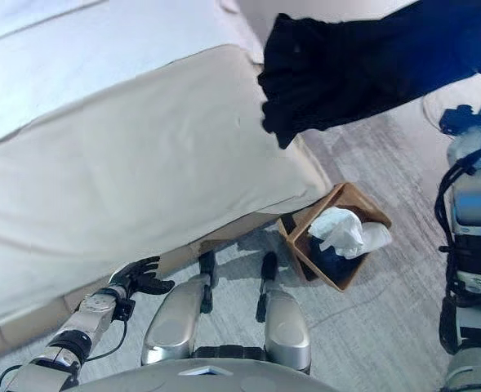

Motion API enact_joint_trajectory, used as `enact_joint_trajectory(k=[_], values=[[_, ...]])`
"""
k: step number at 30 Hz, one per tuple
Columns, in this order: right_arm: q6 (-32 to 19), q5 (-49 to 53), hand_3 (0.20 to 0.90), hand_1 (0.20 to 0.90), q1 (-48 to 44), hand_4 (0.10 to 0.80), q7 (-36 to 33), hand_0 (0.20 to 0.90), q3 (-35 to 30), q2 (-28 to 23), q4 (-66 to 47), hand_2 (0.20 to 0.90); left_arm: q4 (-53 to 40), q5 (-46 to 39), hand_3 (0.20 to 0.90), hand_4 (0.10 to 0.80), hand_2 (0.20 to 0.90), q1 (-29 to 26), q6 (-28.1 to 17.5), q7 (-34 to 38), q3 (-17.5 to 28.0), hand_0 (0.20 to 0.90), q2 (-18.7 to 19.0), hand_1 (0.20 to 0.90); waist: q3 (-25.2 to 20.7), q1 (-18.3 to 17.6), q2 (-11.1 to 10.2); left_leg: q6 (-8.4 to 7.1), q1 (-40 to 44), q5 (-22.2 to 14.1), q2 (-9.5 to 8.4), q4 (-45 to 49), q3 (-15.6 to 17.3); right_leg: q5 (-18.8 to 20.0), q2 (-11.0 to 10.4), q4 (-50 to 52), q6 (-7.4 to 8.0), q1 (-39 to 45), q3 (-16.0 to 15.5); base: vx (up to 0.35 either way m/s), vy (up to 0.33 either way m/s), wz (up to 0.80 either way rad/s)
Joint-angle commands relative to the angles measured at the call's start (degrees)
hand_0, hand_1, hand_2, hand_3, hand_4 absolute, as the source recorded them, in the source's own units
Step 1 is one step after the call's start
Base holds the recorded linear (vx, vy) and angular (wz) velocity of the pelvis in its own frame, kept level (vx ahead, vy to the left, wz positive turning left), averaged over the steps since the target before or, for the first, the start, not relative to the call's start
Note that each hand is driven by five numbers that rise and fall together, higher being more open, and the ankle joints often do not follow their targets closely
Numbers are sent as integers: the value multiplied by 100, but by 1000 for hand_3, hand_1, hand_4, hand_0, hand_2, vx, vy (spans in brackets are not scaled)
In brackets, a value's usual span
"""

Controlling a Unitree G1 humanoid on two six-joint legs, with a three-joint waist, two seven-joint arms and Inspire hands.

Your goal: Pick up the clothes from the bed and place them into the basket

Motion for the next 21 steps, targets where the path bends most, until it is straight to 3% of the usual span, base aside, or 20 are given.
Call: enact_joint_trajectory(k=[1, 8, 11, 21], values=[[-214, -24, 200, 300, 144, 100, 47, 300, -120, -773, -314, 300, 597, 352, 900, 800, 900, 252, 8, -170, -510, 900, -289, 900, -1513, -54, 350, 104, 646, -664, -9, -524, -515, -314, 255, 271, 188, 2, -63, 2, -110, -28], [-180, -17, 200, 300, 630, 100, 742, 300, -45, -541, -59, 300, 862, 660, 900, 800, 900, 314, -10, -350, -552, 900, -292, 900, -1645, -347, 356, 93, 833, -857, -37, -388, -323, -334, 400, 130, 89, 98, 298, 19, -142, -30], [-129, -173, 200, 300, 601, 100, 964, 300, 190, -389, 207, 300, 826, 724, 900, 800, 900, 310, 1, -430, -600, 900, -245, 900, -1524, -387, 408, 92, 706, -899, -2, -168, -191, -362, 389, 242, 43, -25, 315, -20, -136, -33], [604, -554, 200, 300, -549, 100, 899, 300, 1234, -404, 1851, 300, 267, 65, 900, 800, 900, -338, -157, -188, -1031, 900, -129, 900, -284, -449, 773, -1, -331, -871, 111, 672, -318, -680, 217, 1135, -181, -985, 77, -137, -81, -5]])
